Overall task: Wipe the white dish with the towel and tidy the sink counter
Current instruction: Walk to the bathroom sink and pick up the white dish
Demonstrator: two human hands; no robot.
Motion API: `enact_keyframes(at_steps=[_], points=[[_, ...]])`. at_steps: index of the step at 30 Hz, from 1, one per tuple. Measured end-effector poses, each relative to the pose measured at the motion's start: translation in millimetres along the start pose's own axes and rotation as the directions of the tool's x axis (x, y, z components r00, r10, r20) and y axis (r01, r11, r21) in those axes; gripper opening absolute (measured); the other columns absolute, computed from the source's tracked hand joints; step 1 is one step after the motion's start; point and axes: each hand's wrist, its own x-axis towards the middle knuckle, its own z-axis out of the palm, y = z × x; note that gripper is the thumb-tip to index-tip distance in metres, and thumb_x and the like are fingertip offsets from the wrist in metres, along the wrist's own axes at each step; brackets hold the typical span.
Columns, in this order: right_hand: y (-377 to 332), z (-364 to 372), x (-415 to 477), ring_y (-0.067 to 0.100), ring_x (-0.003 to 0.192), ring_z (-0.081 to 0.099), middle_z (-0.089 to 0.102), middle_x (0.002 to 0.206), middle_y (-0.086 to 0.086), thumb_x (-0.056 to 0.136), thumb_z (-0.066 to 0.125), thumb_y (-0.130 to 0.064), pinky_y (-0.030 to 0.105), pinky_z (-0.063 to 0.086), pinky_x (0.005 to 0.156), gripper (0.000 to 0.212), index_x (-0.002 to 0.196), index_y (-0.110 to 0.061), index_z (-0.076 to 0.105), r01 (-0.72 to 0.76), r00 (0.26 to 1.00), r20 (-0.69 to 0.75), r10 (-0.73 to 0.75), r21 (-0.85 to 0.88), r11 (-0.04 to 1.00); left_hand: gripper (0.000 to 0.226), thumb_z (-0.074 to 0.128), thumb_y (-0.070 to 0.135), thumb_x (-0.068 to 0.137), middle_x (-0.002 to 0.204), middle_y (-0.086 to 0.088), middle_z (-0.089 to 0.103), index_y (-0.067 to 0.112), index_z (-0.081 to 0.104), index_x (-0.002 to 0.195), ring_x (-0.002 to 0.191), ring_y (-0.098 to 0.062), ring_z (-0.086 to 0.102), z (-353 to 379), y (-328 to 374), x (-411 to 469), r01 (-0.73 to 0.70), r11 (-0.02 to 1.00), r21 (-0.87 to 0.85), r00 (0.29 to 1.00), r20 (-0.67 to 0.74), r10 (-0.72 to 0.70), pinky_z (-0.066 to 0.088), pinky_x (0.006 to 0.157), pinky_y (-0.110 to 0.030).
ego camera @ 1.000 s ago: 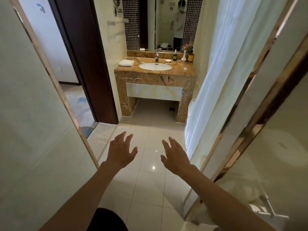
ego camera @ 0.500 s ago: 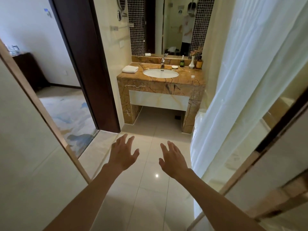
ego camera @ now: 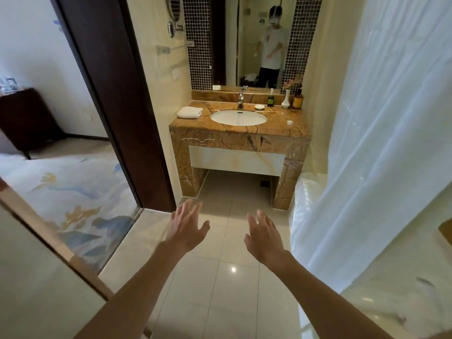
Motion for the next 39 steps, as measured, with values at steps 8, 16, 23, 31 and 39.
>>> enact_keyframes(at_steps=[8,16,23,31,39], points=[[-23,-11,96,0.036,0.144,0.025,0.029,0.153,0.023,0.093,0.047,-0.013,0.04,0.023,0.117,0.048,0.139,-0.012,0.034,-0.022,0.996,-0.09,0.026,0.038,0.999,0.065,0.043,0.053,0.085,0.152,-0.012,0.029,0.023,0.029,0.141,0.137,-0.031,0.028,-2,-31,110,-0.038,0.998,-0.045,0.999,-0.008,0.038,0.028,0.108,-0.051],[-5,0,180,0.033,0.143,0.024,0.03,0.152,0.02,0.093,0.047,-0.014,0.038,0.021,0.117,0.05,0.141,-0.011,0.032,-0.024,0.996,-0.08,0.026,0.023,0.999,0.06,0.044,0.045,0.09,0.152,-0.013,0.029,0.02,0.03,0.142,0.137,-0.031,0.027,15,-39,204,-0.033,0.994,-0.1,0.999,-0.031,0.03,0.026,0.108,-0.05],[32,8,292,0.032,0.147,0.018,0.022,0.157,0.02,0.097,0.047,-0.023,0.038,0.016,0.119,0.057,0.149,-0.012,0.024,-0.018,0.995,-0.094,0.016,-0.018,1.0,0.059,0.044,0.045,0.091,0.151,-0.011,0.03,0.02,0.03,0.142,0.138,-0.03,0.026,37,-38,315,-0.065,0.994,-0.088,0.997,-0.041,0.061,0.025,0.11,-0.05],[65,-1,422,0.033,0.143,0.028,0.03,0.153,0.021,0.095,0.054,-0.029,0.039,0.026,0.118,0.058,0.145,-0.011,0.031,-0.029,0.996,-0.083,0.023,-0.071,0.997,0.056,0.044,0.047,0.089,0.151,-0.011,0.029,0.022,0.031,0.138,0.138,-0.03,0.026,49,-39,438,-0.061,0.997,-0.041,0.998,-0.018,0.061,0.024,0.111,-0.049],[90,7,525,0.033,0.145,0.023,0.026,0.156,0.02,0.097,0.05,-0.029,0.039,0.023,0.118,0.059,0.148,-0.012,0.026,-0.01,0.999,-0.036,0.008,-0.059,0.998,0.053,0.046,0.043,0.087,0.148,-0.01,0.033,0.022,0.036,0.134,0.134,-0.03,0.03,76,-52,543,-0.053,0.998,-0.028,0.999,0.007,0.054,0.027,0.108,-0.05]])
